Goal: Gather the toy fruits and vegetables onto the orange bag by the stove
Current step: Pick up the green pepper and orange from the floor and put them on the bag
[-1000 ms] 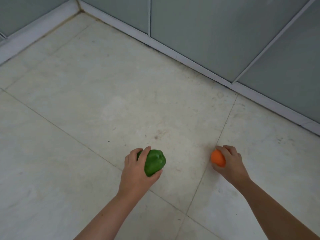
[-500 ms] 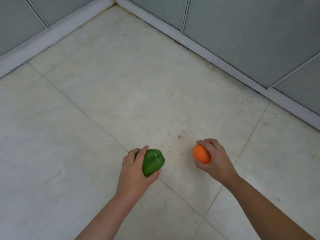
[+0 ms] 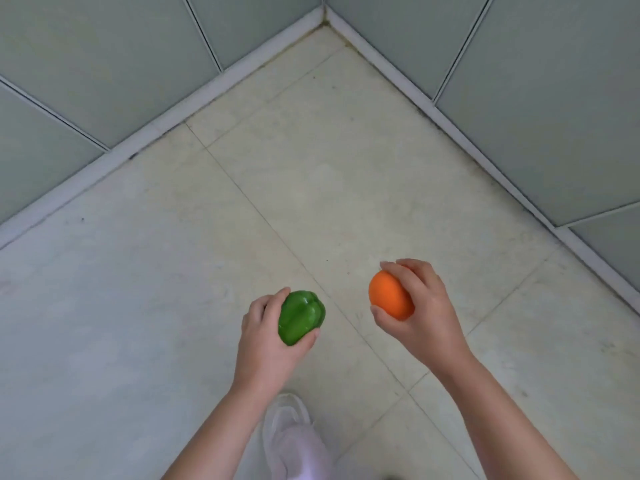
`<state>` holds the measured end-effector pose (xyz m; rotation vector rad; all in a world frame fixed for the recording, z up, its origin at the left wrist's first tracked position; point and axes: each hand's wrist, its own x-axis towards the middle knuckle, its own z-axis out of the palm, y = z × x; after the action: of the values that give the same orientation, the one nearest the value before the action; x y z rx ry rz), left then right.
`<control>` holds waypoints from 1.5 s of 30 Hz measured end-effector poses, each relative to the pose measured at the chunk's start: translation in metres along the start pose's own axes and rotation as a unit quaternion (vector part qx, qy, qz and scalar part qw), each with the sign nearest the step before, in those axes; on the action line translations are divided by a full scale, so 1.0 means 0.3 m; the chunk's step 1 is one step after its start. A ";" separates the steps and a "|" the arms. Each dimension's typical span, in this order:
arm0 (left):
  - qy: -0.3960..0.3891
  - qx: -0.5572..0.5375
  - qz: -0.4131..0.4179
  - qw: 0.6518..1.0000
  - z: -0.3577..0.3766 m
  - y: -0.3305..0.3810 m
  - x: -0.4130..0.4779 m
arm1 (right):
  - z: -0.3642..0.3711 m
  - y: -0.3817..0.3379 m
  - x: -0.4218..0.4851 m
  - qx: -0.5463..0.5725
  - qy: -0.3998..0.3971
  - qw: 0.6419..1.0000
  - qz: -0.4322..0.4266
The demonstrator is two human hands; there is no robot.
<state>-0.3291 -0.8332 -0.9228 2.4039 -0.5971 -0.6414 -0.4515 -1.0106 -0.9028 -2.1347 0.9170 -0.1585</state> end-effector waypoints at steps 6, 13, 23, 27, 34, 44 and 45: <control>0.102 -0.067 -0.067 0.990 -0.309 0.265 -0.182 | -0.228 -0.331 -0.059 0.054 0.007 0.998 0.013; 0.157 -0.129 -0.102 0.974 -0.565 0.567 -0.354 | -0.538 -0.643 -0.154 0.062 0.021 0.998 0.002; 0.177 -0.246 -0.041 0.952 -0.831 1.017 -0.467 | -0.970 -1.004 -0.252 0.177 0.125 0.976 -0.005; 0.161 -0.315 -0.017 0.935 -0.943 1.173 -0.512 | -1.123 -1.140 -0.284 0.206 0.148 0.967 -0.033; 0.191 -0.347 0.062 0.916 -1.157 1.402 -0.601 | -1.363 -1.311 -0.395 0.191 0.188 0.958 -0.099; 0.177 -0.325 0.167 0.914 -1.344 1.639 -0.792 | -1.659 -1.490 -0.582 0.124 0.240 0.941 -0.206; 0.170 -0.326 0.176 0.913 -1.361 1.653 -0.811 | -1.689 -1.499 -0.602 0.112 0.247 0.939 -0.213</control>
<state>-0.4222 -0.8989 -0.2453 1.6664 -0.5385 -0.2018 -0.5299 -1.0146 -0.2060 -2.0790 0.6444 -1.0079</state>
